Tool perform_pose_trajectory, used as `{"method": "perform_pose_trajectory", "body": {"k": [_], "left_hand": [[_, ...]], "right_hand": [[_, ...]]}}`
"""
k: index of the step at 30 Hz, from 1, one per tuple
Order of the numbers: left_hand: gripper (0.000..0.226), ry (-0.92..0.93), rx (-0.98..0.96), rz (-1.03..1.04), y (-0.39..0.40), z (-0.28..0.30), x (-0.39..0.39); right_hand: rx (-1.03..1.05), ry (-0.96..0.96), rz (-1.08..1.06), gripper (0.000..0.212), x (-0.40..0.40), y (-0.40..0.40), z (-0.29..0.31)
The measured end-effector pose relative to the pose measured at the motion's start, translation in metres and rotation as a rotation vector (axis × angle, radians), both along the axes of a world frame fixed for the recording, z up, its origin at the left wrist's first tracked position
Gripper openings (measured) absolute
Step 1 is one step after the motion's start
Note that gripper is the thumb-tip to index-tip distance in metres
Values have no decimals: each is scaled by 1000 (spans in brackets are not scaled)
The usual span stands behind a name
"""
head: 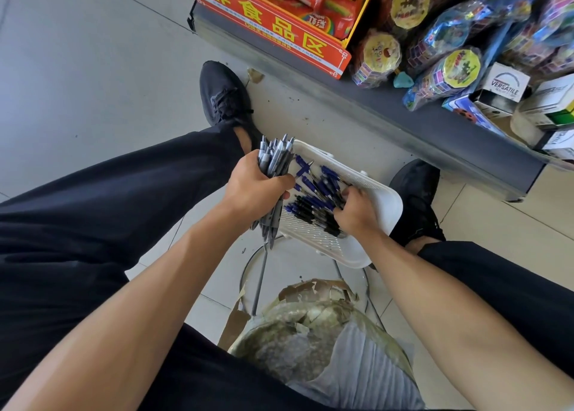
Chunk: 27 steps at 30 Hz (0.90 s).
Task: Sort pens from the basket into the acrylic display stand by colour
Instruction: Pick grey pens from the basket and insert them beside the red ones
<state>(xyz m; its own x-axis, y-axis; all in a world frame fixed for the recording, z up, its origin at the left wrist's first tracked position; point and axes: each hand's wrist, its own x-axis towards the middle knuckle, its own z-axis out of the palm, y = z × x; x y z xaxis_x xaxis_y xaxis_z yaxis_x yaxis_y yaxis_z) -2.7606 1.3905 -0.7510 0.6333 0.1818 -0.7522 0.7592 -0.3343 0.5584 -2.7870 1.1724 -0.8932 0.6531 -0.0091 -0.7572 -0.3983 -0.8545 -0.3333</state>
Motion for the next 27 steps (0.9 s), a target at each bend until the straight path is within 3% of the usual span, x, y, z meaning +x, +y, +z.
{"method": "perform_pose_trajectory", "body": {"k": [15,27], "left_hand": [[28,1,18,-11,0,-1,0],[27,-13,30,-42,-1,-2,-2]], "right_hand": [[54,88,81,10,2,-1,-3],[260,246,165,14,-22,5,6]]}}
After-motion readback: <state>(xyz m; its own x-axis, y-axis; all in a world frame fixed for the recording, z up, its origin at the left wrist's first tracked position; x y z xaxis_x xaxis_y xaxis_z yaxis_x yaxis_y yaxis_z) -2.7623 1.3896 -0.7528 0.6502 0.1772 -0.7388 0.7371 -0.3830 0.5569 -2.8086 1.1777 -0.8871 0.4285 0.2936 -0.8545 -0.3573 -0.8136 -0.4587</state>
